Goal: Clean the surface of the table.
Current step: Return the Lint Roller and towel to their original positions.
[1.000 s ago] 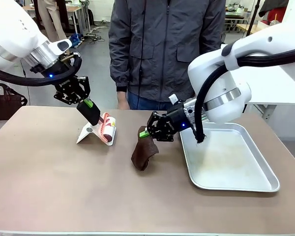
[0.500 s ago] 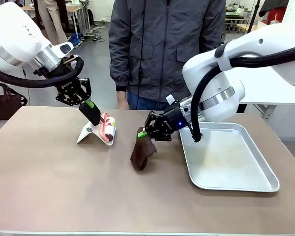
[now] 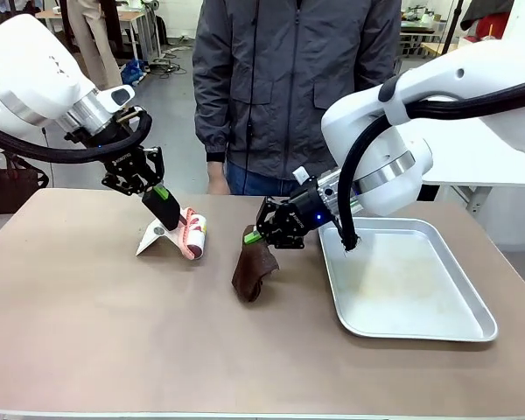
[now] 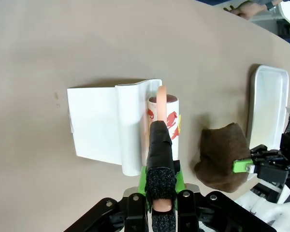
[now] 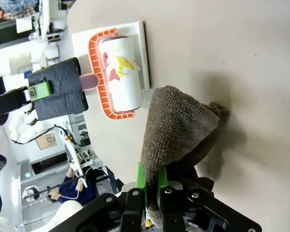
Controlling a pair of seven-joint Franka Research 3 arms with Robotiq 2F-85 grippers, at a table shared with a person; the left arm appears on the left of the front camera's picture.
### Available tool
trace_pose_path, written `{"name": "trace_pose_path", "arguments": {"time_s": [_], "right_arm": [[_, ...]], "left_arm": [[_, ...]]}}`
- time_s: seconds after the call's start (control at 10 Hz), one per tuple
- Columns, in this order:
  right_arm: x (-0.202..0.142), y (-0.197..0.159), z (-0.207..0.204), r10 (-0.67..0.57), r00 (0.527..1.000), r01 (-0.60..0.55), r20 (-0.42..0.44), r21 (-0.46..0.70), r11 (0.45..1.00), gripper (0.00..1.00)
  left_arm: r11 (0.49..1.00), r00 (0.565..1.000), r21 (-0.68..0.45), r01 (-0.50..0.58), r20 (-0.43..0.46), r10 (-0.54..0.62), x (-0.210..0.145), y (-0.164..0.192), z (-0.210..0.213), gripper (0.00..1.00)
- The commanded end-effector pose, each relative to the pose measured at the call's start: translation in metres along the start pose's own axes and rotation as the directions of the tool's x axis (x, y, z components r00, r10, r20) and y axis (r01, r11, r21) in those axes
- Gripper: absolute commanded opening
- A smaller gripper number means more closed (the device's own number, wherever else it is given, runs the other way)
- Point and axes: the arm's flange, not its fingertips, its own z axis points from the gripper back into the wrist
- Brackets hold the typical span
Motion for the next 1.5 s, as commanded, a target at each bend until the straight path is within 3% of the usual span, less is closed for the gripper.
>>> {"name": "trace_pose_path", "arguments": {"time_s": [0.0, 0.9, 1.0, 1.2, 1.3, 1.4], "right_arm": [[0.004, 0.008, -0.004, -0.006, 1.000, 0.006, -0.018, -0.020, 1.000, 0.10], [0.004, 0.004, -0.003, -0.009, 0.999, 0.007, -0.035, -0.039, 0.999, 0.10], [0.004, 0.004, -0.003, -0.017, 0.999, 0.016, -0.030, -0.043, 0.999, 0.37], [0.002, 0.005, -0.003, -0.019, 0.999, 0.015, -0.038, -0.084, 0.996, 0.92], [0.002, 0.004, -0.003, -0.031, 0.999, 0.028, -0.025, -0.113, 0.993, 1.00], [0.001, 0.004, -0.003, -0.049, 0.999, 0.046, -0.015, -0.159, 0.986, 1.00]], "left_arm": [[0.998, 0.999, 0.056, 0.032, 0.036, -0.034, 0.003, 0.002, -0.002, 0.22], [0.998, 0.999, 0.063, 0.032, 0.032, -0.034, 0.000, 0.004, -0.012, 0.22], [0.998, 0.999, 0.062, 0.025, 0.030, -0.027, -0.001, 0.004, -0.012, 0.62], [0.998, 0.999, 0.060, 0.028, 0.034, -0.030, -0.001, 0.004, -0.012, 1.00], [0.998, 0.999, 0.062, 0.029, 0.036, -0.031, -0.002, 0.004, -0.011, 1.00], [0.998, 0.999, 0.062, 0.030, 0.038, -0.032, -0.002, 0.005, -0.010, 1.00]]}}
